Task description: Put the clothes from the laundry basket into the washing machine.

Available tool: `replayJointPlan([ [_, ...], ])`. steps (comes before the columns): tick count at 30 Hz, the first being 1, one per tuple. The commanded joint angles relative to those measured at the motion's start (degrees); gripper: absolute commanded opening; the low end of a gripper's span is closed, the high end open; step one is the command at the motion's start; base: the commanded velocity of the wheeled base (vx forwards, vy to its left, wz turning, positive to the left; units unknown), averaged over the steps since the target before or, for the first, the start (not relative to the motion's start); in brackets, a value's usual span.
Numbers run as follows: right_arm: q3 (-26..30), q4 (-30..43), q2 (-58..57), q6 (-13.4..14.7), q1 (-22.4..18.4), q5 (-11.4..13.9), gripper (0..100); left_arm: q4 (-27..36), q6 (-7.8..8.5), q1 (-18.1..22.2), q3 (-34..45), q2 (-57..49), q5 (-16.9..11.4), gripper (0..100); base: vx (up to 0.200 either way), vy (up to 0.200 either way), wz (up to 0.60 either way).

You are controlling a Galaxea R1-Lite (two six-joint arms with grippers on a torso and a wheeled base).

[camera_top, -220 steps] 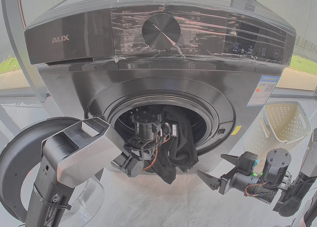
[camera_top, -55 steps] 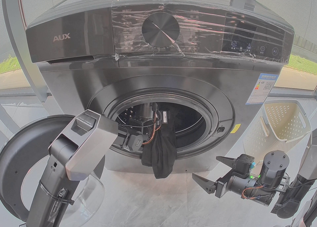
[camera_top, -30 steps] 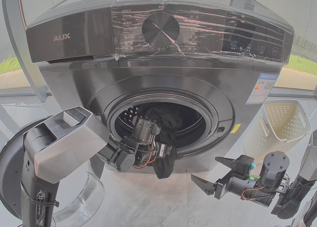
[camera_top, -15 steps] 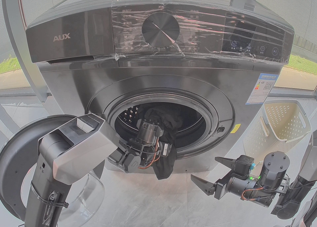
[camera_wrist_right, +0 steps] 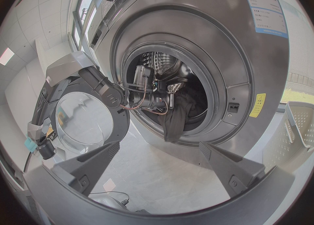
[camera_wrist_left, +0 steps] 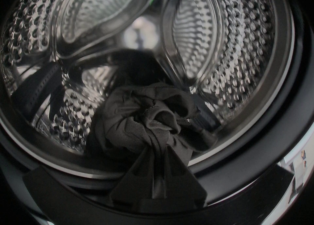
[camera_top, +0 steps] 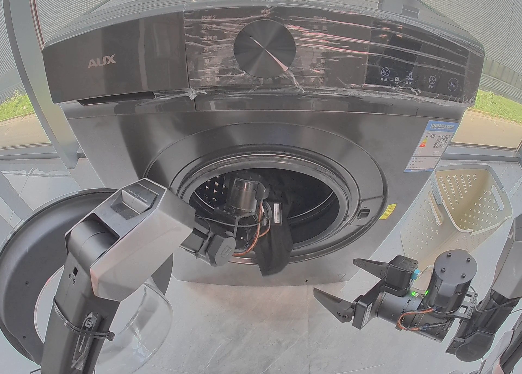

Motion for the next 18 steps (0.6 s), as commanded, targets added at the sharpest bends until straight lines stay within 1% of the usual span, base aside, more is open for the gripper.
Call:
replayJointPlan([
  [1, 0.0, 0.0, 0.2, 0.0, 0.0, 0.0, 100, -1.7, -0.15, 1.8, -5.5, 1.7, 2.0, 0, 0.0, 0.0, 0.0],
  [3, 0.0, 0.0, 0.2, 0.0, 0.0, 0.0, 100, -2.1, -0.06, 2.3, -6.3, 1.9, 2.1, 0, 0.0, 0.0, 0.0],
  [8, 0.0, 0.0, 0.3, 0.0, -0.1, 0.0, 100, -2.1, -0.06, 2.3, -5.2, 1.9, 2.1, 0, 0.0, 0.0, 0.0],
  [9, 0.0, 0.0, 0.2, 0.0, 0.0, 0.1, 100, -2.1, -0.06, 2.3, -5.2, 1.9, 2.1, 100, 0.0, 0.0, 0.0],
  [14, 0.0, 0.0, 0.3, 0.0, -0.1, 0.0, 100, -1.9, -0.41, 1.7, -3.7, 1.3, 2.1, 100, 0.0, 0.0, 0.0],
  [18, 0.2, 0.0, 0.2, -0.1, 0.0, 0.0, 100, -1.1, -0.06, -0.1, 1.1, -1.7, 2.1, 100, 0.0, 0.0, 0.0],
])
